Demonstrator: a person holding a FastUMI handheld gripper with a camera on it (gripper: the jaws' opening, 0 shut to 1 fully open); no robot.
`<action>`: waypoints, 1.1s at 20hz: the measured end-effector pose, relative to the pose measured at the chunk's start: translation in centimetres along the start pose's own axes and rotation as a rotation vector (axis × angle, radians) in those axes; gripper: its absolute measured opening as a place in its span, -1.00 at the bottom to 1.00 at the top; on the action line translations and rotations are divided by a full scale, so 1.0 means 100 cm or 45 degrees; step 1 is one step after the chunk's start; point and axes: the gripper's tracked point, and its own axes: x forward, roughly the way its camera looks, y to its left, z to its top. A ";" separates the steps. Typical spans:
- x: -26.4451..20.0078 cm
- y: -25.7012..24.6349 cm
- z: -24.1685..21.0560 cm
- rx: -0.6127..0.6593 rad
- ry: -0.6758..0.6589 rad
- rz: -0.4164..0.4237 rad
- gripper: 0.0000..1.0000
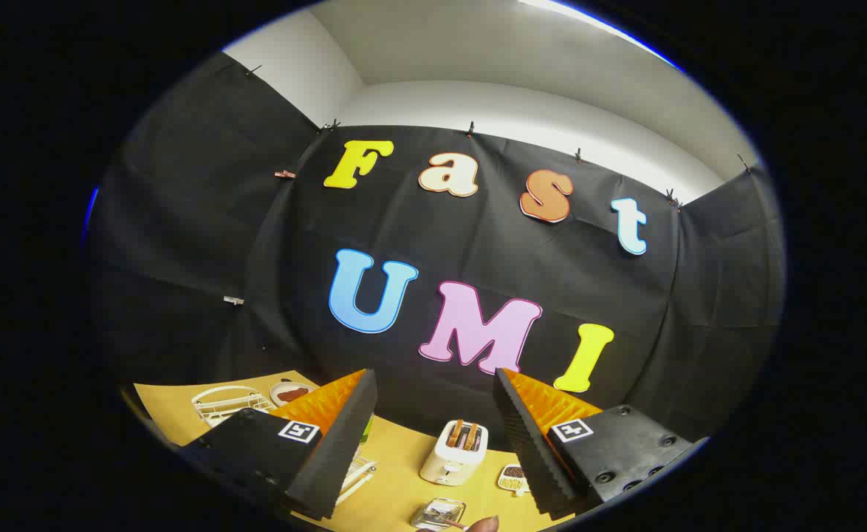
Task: Take the plate from the dish rack, then take the spoon from the basket and place it into the plate.
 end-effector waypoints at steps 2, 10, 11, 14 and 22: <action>0.001 0.000 0.000 0.019 0.008 -0.023 0.95; 0.008 0.006 -0.012 0.078 0.084 -0.106 0.95; 0.009 0.009 -0.015 0.088 0.101 -0.111 0.95; 0.013 0.019 -0.019 0.122 0.139 -0.125 0.95; 0.036 0.061 -0.056 0.135 0.322 -0.097 0.95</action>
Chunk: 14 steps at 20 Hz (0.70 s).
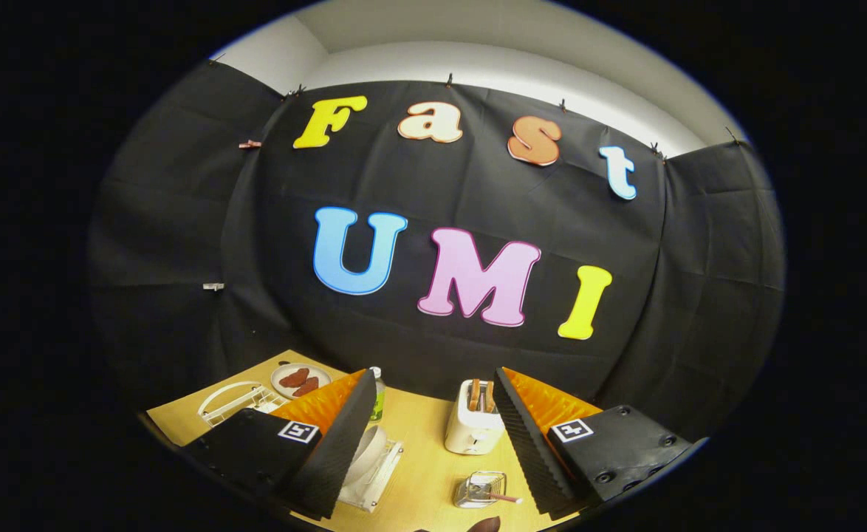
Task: Take the plate from the dish rack, then take the spoon from the basket and place it into the plate.
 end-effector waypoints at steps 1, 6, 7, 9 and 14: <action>0.007 0.010 -0.010 0.004 0.051 0.014 0.95; 0.048 0.048 -0.086 -0.051 0.365 0.047 0.94; 0.055 0.054 -0.107 -0.046 0.435 0.051 0.93; 0.067 0.068 -0.141 0.002 0.553 0.061 0.93; 0.088 0.074 -0.213 0.137 0.775 -0.043 0.81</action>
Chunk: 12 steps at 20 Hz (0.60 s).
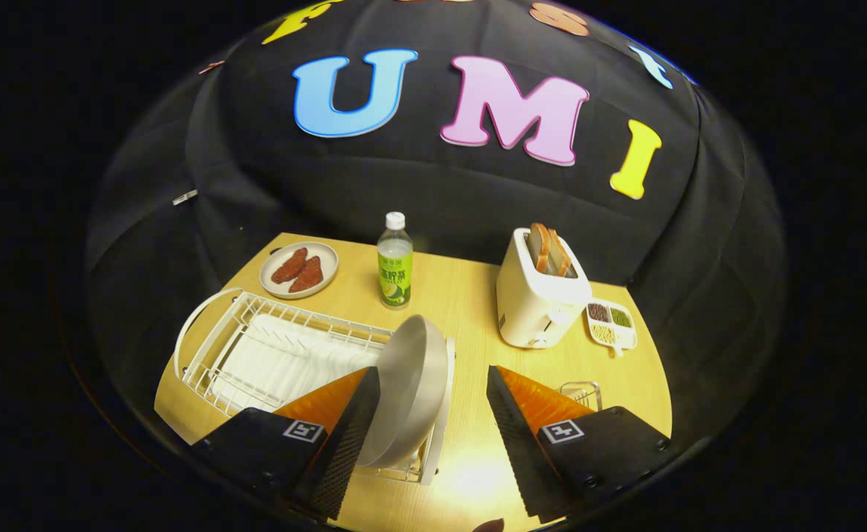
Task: Take the plate from the dish rack, then take the spoon from the basket and place it into the plate.
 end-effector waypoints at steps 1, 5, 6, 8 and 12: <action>0.009 0.002 -0.009 0.037 0.045 -0.010 0.81; 0.040 0.002 -0.030 0.055 0.148 -0.105 0.37; 0.044 0.003 -0.033 0.021 0.164 -0.122 0.19; 0.047 0.009 -0.030 0.000 0.155 -0.152 -0.18; 0.042 0.018 -0.006 -0.073 0.123 -0.243 -0.38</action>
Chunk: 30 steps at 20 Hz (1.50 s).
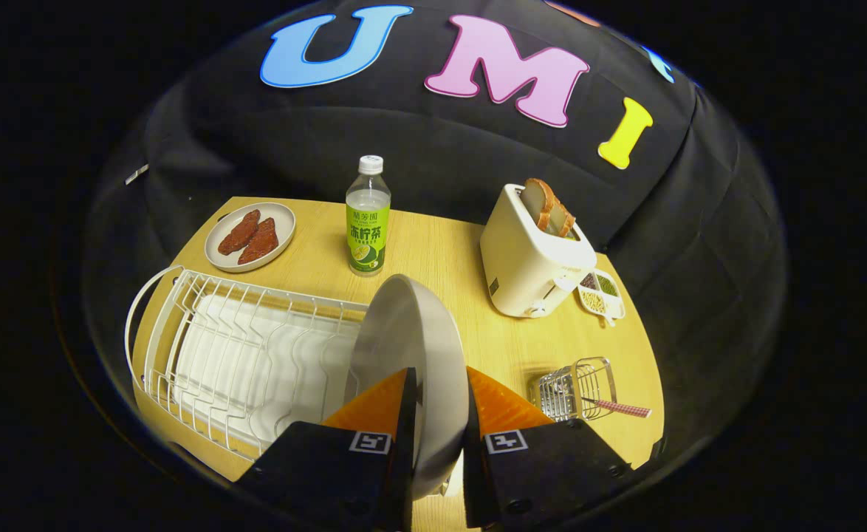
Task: Take the plate from the dish rack, then take the spoon from the basket and place it into the plate.
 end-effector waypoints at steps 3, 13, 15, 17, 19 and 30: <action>-0.008 -0.001 0.024 -0.088 -0.080 -0.046 -0.43; -0.090 -0.067 0.038 0.178 -0.244 0.239 -0.44; -0.112 -0.090 0.027 0.206 -0.262 0.297 -0.44; -0.129 -0.109 0.013 0.254 -0.270 0.373 -0.44; -0.140 -0.127 -0.008 0.278 -0.259 0.447 -0.44; -0.123 -0.179 -0.175 0.513 0.019 0.635 -0.44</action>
